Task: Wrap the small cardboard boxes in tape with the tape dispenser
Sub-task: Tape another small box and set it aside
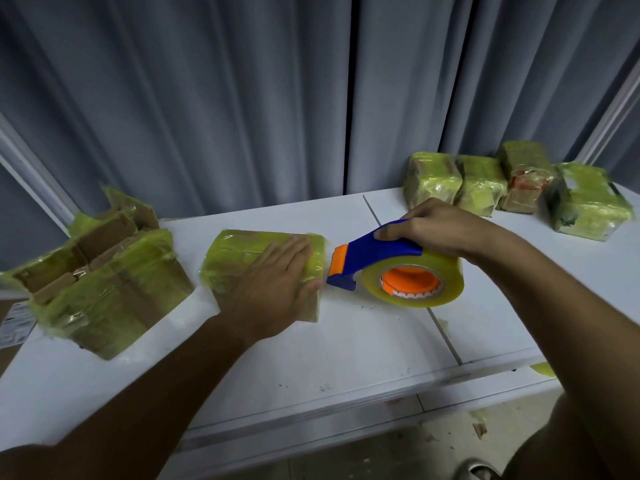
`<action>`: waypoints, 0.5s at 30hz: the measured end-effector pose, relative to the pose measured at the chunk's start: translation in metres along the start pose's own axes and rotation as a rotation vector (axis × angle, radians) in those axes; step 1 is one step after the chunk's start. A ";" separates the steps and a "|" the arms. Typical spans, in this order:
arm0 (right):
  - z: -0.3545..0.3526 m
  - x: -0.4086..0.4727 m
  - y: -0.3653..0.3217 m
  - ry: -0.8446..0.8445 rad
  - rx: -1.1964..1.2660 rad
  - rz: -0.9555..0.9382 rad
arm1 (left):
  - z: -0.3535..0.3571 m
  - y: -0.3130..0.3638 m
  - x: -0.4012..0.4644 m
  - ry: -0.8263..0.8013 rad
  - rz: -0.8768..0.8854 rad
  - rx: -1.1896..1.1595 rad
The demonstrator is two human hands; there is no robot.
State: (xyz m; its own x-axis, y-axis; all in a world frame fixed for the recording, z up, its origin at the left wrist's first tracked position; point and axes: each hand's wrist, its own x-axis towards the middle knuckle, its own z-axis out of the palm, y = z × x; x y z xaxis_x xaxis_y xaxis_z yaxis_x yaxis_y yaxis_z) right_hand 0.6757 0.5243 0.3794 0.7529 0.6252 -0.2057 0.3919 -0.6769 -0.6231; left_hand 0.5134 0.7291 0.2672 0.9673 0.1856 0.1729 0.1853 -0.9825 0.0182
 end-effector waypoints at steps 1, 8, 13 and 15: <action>0.003 0.000 -0.001 0.009 -0.004 -0.007 | -0.002 0.002 0.000 -0.009 -0.008 -0.032; 0.022 0.006 -0.015 0.057 -0.057 -0.018 | -0.008 0.003 -0.002 -0.042 -0.007 -0.036; 0.035 0.009 -0.024 0.184 -0.309 -0.101 | -0.010 0.001 -0.004 -0.008 0.004 -0.090; 0.048 0.011 -0.019 0.191 -0.570 -0.096 | -0.011 0.002 -0.006 0.010 0.011 -0.098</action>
State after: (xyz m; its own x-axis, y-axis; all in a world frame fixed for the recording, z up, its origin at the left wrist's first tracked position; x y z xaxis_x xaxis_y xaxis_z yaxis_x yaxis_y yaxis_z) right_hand 0.6511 0.5626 0.3524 0.7608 0.6490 0.0029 0.6447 -0.7552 -0.1188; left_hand 0.5058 0.7262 0.2767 0.9672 0.1756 0.1834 0.1568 -0.9812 0.1123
